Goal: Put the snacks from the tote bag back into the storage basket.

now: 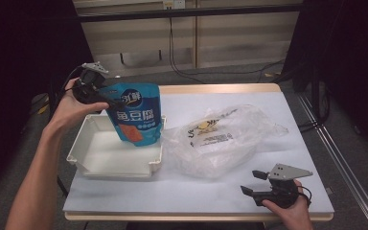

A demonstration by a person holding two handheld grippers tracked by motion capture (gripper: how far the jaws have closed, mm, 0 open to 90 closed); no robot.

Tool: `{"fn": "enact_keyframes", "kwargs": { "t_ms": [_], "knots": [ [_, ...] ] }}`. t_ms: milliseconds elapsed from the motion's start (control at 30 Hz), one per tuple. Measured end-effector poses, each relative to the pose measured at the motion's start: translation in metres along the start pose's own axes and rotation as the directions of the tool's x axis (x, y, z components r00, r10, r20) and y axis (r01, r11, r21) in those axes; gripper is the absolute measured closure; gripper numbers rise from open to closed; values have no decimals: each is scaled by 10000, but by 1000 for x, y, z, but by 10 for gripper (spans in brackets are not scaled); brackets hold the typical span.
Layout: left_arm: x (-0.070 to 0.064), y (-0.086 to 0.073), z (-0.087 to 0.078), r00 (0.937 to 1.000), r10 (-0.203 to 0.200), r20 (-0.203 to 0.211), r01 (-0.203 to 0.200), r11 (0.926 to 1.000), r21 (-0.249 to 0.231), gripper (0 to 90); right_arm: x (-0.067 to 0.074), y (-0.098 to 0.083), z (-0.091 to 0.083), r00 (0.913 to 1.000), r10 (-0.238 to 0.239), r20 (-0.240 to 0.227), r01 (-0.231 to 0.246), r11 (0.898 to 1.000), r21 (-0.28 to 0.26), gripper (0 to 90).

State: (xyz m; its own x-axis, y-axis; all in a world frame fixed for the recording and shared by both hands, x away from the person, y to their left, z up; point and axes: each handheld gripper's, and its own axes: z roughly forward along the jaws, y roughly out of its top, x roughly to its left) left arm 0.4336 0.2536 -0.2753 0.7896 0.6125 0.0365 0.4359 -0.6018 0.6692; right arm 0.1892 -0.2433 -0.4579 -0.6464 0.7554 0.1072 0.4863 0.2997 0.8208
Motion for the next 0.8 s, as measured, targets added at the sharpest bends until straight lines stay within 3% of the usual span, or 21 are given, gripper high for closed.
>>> {"fn": "enact_keyframes", "kwargs": {
  "t_ms": [133,200,333,600,800],
  "knots": [
    [-2,-8,-3,9989,-307,-363,296,9991,-298,71,0,0,0,10000,-3,7,3,10000,13,296],
    [-2,-14,-6,9983,-517,-273,500,9971,-577,60,0,0,0,10000,-23,5,23,10000,-18,297],
    [-6,-27,-7,9973,-657,-335,638,9964,-562,70,0,0,0,10000,28,33,-28,10000,-4,296],
    [-14,-45,-13,9935,-923,-670,850,9909,-1043,65,0,0,0,10000,23,49,-23,10000,8,293],
    [-25,-61,-15,9871,-1249,-1000,1133,9870,-1143,51,-1,0,-1,9999,93,136,-93,9999,-45,279]
  ]
}}
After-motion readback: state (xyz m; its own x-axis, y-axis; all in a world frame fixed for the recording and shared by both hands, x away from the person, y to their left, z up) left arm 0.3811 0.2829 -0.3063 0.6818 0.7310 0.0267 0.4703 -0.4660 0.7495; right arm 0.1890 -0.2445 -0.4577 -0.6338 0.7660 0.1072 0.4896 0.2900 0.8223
